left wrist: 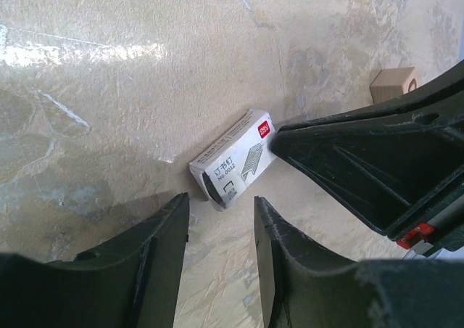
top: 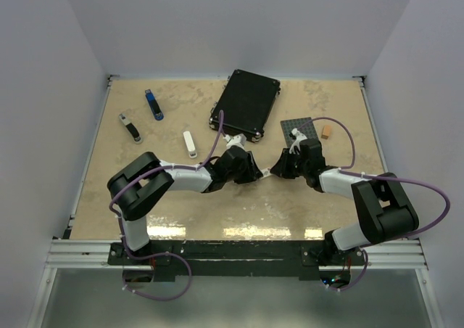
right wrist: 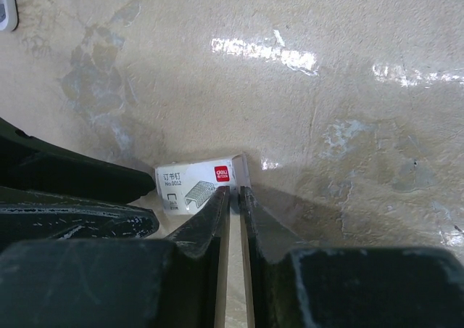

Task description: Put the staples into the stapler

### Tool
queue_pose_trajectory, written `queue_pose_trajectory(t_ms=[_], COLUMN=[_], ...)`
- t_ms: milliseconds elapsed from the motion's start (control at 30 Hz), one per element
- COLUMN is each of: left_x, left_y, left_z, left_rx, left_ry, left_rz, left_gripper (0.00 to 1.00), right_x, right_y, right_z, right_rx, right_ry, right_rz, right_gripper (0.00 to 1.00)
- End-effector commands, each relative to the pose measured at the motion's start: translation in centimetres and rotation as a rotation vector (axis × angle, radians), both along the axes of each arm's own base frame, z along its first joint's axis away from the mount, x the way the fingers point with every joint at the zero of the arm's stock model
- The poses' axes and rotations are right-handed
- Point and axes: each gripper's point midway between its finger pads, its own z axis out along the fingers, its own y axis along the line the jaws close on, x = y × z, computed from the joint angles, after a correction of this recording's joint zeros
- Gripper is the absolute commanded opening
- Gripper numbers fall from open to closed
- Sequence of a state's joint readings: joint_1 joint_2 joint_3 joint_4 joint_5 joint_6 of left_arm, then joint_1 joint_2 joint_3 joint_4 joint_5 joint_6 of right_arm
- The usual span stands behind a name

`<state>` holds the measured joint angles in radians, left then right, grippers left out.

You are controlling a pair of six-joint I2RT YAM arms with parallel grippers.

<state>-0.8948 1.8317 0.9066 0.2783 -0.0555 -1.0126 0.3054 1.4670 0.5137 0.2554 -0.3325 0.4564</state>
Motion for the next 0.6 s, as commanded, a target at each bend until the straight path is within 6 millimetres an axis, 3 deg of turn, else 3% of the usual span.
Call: queue_pose_trajectory(t_ms=[0, 300, 567], left_x=[0.78, 0.83, 0.99], left_y=[-0.22, -0.07, -0.29], left_z=[0.48, 0.04, 0.02], left_rx=[-0.031, -0.011, -0.014], left_ry=[0.000, 0.013, 0.016], left_rz=[0.033, 0.042, 0.045], left_gripper=[0.44, 0.34, 0.31], right_x=[0.47, 0.46, 0.48], right_y=[0.21, 0.27, 0.27], right_z=[0.93, 0.98, 1.07], right_rx=[0.020, 0.023, 0.022], right_ry=[-0.039, -0.041, -0.047], right_rz=[0.008, 0.007, 0.009], right_gripper=[0.12, 0.09, 0.09])
